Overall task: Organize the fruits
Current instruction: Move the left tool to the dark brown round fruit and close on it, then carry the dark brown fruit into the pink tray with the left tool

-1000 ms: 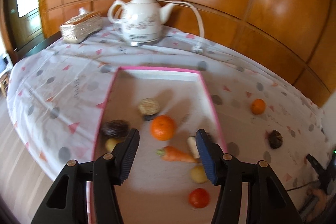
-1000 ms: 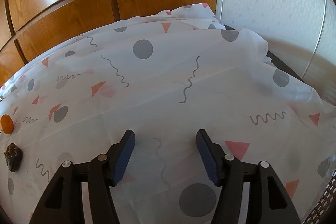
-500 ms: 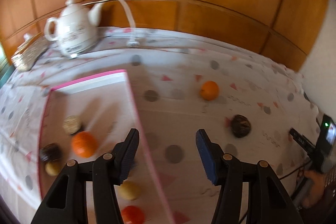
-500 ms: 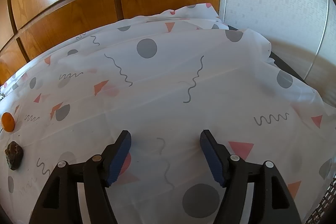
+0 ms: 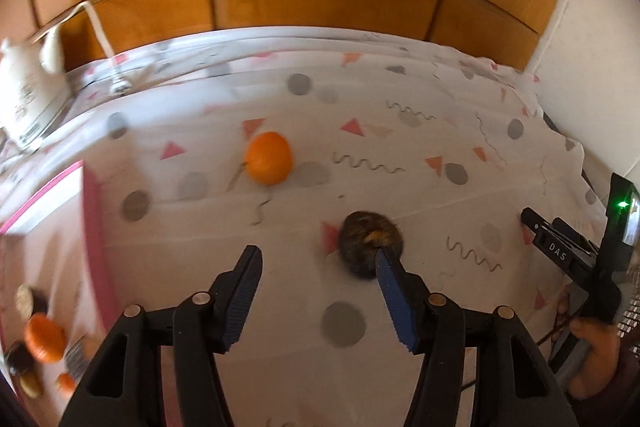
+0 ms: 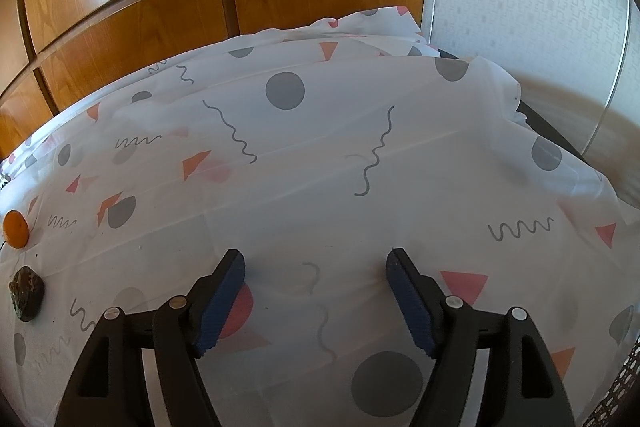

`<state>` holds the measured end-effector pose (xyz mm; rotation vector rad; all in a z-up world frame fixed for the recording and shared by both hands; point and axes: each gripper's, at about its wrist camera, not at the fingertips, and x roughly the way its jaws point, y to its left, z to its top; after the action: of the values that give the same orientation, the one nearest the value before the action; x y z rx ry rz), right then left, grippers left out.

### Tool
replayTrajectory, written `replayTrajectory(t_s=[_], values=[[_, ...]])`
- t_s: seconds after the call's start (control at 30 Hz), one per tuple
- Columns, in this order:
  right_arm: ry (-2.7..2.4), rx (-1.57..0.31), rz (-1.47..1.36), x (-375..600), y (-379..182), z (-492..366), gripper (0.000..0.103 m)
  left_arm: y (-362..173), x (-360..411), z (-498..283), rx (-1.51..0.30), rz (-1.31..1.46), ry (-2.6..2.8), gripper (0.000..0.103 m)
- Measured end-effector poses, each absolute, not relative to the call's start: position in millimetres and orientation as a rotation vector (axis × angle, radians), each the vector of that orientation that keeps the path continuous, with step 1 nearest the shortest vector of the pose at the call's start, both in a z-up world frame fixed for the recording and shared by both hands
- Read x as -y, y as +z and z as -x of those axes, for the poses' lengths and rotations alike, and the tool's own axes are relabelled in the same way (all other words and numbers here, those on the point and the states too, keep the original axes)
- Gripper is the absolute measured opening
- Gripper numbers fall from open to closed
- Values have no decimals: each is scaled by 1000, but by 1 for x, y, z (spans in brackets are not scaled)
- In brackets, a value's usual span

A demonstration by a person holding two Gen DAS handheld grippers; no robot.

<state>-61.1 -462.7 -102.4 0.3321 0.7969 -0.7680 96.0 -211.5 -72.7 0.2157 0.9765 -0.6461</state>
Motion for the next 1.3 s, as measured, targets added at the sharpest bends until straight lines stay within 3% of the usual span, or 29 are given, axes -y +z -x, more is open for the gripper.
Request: replayTrajectory(t_s=[0.4, 0.47, 0.9, 1.3], values=[[-769, -803, -324, 459, -103, 58, 78, -109, 257, -109, -1041, -256, -693, 60], [-769, -803, -323, 459, -103, 58, 78, -109, 257, -108, -1033, -259, -697, 47], [-770, -804, -321, 459, -104, 57, 78, -107, 178, -80, -1065, -190, -593, 47], [-770, -817, -309, 458, -105, 56, 80, -116, 171, -59, -938, -221, -576, 48]])
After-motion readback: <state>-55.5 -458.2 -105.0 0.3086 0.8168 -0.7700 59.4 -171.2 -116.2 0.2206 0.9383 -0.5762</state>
